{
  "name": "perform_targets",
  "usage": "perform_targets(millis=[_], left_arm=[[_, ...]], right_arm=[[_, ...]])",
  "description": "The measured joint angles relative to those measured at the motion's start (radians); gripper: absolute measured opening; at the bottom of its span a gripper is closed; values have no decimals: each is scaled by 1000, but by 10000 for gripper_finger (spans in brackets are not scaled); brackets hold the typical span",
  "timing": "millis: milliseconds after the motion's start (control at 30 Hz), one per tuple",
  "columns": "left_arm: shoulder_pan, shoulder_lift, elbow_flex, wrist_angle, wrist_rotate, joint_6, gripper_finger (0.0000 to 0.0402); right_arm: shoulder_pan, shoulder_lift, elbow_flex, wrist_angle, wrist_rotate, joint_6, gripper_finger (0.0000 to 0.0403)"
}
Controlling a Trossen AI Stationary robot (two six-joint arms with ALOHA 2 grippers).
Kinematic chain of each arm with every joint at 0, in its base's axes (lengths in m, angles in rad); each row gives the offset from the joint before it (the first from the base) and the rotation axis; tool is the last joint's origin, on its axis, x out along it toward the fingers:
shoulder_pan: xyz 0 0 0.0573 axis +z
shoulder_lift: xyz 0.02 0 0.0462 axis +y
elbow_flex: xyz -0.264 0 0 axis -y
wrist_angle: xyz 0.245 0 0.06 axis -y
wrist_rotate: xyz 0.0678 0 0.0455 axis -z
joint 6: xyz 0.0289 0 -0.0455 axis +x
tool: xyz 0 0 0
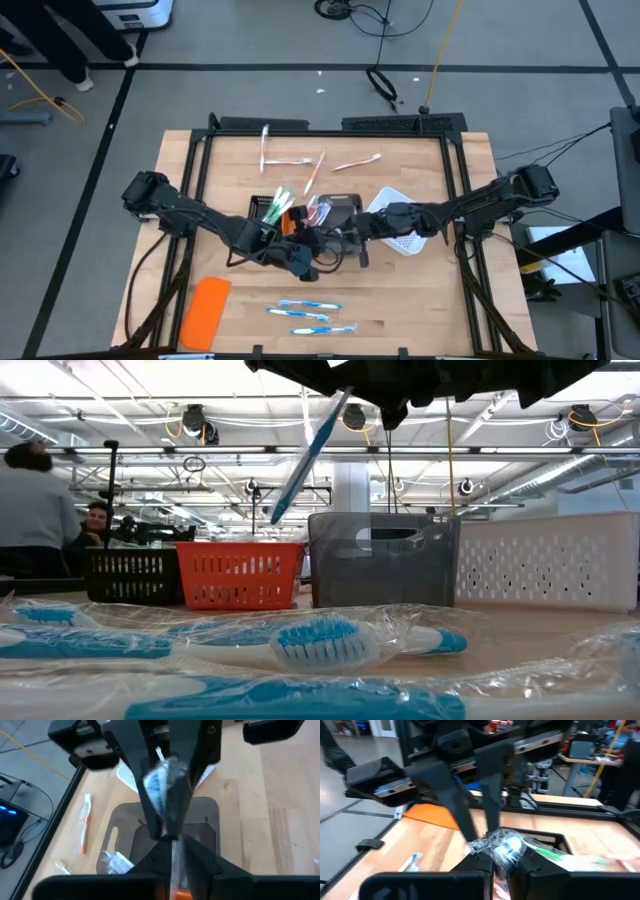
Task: Pick & Place Toothbrushes
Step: Put the blue toothbrush into the white bin
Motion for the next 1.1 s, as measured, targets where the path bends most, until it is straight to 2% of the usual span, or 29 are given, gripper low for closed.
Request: perform_targets(millis=[200, 400, 767, 833, 900, 1100], left_arm=[[-2, 0, 0, -22, 4, -15, 94], [-2, 0, 0, -28, 4, -15, 126], [-2, 0, 0, -30, 4, -11, 132], [-2, 0, 0, -31, 4, -11, 132], [-1, 0, 0, -30, 4, -11, 132], [0, 0, 0, -29, 4, -8, 132]], right_arm=[[0, -78, 2, -114, 67, -11, 13], [1, -225, 2, -346, 140, -4, 13], [0, -572, 2, -771, 171, 116, 13], [1, -628, 2, -852, 210, 152, 13], [0, -683, 2, -952, 240, 206, 13], [0, -795, 2, -1183, 236, 388, 13]])
